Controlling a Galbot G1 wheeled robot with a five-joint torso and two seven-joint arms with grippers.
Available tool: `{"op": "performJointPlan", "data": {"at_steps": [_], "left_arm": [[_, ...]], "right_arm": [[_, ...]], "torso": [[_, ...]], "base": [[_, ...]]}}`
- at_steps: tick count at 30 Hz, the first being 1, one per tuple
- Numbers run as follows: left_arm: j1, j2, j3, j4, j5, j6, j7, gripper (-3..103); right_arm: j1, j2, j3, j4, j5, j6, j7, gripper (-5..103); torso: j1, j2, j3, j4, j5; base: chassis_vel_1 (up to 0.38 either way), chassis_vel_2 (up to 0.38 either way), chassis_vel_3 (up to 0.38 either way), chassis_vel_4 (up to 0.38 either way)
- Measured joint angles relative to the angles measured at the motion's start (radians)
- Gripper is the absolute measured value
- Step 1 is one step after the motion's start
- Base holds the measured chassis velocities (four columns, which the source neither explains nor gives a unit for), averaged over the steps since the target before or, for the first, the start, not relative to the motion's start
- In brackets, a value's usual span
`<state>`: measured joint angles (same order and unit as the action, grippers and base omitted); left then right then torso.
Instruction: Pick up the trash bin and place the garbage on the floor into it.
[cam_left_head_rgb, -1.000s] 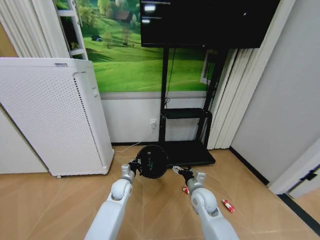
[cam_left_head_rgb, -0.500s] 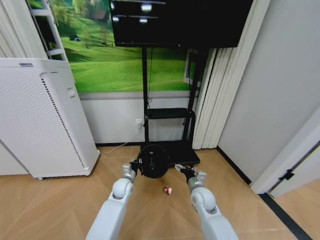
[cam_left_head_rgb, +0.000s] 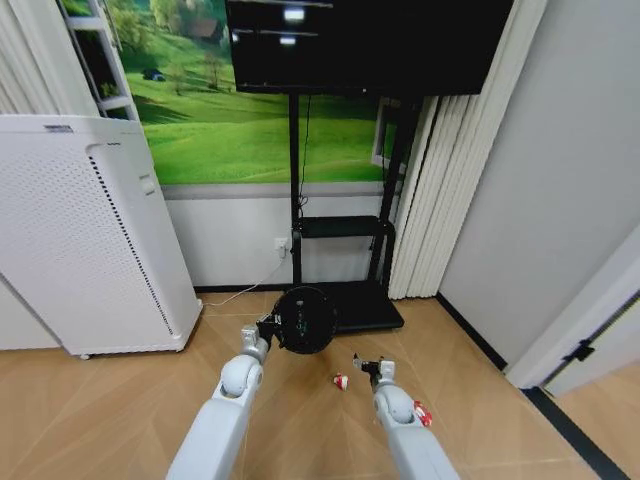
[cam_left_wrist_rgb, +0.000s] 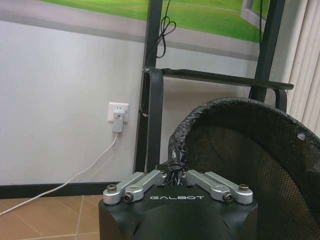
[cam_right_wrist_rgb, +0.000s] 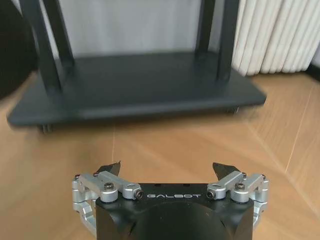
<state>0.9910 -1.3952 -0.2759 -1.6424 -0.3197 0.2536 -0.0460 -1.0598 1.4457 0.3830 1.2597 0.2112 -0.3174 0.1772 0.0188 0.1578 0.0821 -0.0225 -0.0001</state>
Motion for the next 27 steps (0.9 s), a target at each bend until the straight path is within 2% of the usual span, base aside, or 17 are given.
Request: {"op": "performJointPlan", "data": {"at_steps": [6, 8, 9, 10, 11, 13, 14, 16, 18, 19, 21, 27], "left_arm": [[0.003, 0.012, 0.001, -0.017, -0.01, 0.005, -0.004, 3], [0.01, 0.016, 0.001, -0.027, -0.014, 0.006, -0.004, 3], [0.01, 0.016, 0.001, -0.027, -0.014, 0.006, -0.004, 3], [0.014, 0.02, 0.001, -0.034, -0.016, 0.006, -0.004, 3], [0.014, 0.02, 0.001, -0.034, -0.016, 0.006, -0.004, 3], [0.024, 0.028, -0.002, -0.049, -0.023, 0.008, -0.002, 3], [0.024, 0.028, -0.002, -0.049, -0.023, 0.008, -0.002, 3], [0.034, 0.034, -0.014, -0.064, -0.027, 0.009, 0.001, 3], [0.037, 0.035, -0.017, -0.067, -0.028, 0.009, 0.001, 3], [0.046, 0.036, -0.026, -0.078, -0.028, 0.009, 0.002, 3], [0.057, 0.037, -0.034, -0.092, -0.028, 0.009, 0.003, 3], [0.087, 0.044, -0.065, -0.112, -0.027, 0.009, 0.014, 3]], "right_arm": [[0.033, 0.028, -0.017, -0.162, -0.053, 0.022, -0.043, 100], [0.058, 0.043, -0.014, -0.247, -0.114, 0.066, -0.076, 100], [0.058, 0.043, -0.014, -0.247, -0.114, 0.066, -0.076, 100], [0.079, 0.048, -0.009, -0.302, -0.168, 0.113, -0.101, 100], [0.079, 0.048, -0.009, -0.302, -0.168, 0.113, -0.101, 100], [0.118, 0.046, -0.006, -0.38, -0.293, 0.186, -0.171, 100], [0.118, 0.046, -0.006, -0.38, -0.293, 0.186, -0.171, 100], [0.151, 0.027, -0.014, -0.409, -0.398, 0.208, -0.255, 100], [0.158, 0.02, -0.019, -0.413, -0.417, 0.209, -0.274, 100], [0.182, 0.003, -0.036, -0.422, -0.446, 0.203, -0.314, 100], [0.208, -0.005, -0.06, -0.445, -0.437, 0.179, -0.334, 100], [0.312, 0.015, -0.08, -0.562, -0.424, 0.141, -0.355, 100]], "torso": [[0.0, 0.0, 0.0, 0.0003, 0.0], [0.0, 0.0, 0.0, 0.0001, 0.0], [0.0, 0.0, 0.0, 0.0001, 0.0], [0.0, 0.0, 0.0, 0.0001, -0.0001], [0.0, 0.0, 0.0, 0.0001, -0.0001], [0.0, 0.0, 0.0, 0.0002, 0.0002], [0.0, 0.0, 0.0, 0.0002, 0.0002], [0.0, 0.0, 0.0, 0.0002, 0.0001], [0.0, 0.0, 0.0, 0.0003, 0.0001], [0.0, 0.0, 0.0, -0.0001, -0.0002], [0.0, 0.0, 0.0, 0.0, -0.0001], [0.0, 0.0, 0.0, 0.0004, 0.0002]], "base": [[0.0, 0.0, 0.0, 0.0], [0.0, 0.0, 0.0, 0.0], [0.0, 0.0, 0.0, 0.0], [0.0, 0.0, 0.0, 0.0], [0.0, 0.0, 0.0, 0.0], [0.0, 0.0, 0.0, 0.0], [0.0, 0.0, 0.0, 0.0], [0.0, 0.0, 0.0, 0.0], [0.0, 0.0, 0.0, 0.0], [0.0, 0.0, 0.0, 0.0], [0.0, 0.0, 0.0, 0.0], [0.0, 0.0, 0.0, 0.0]]}}
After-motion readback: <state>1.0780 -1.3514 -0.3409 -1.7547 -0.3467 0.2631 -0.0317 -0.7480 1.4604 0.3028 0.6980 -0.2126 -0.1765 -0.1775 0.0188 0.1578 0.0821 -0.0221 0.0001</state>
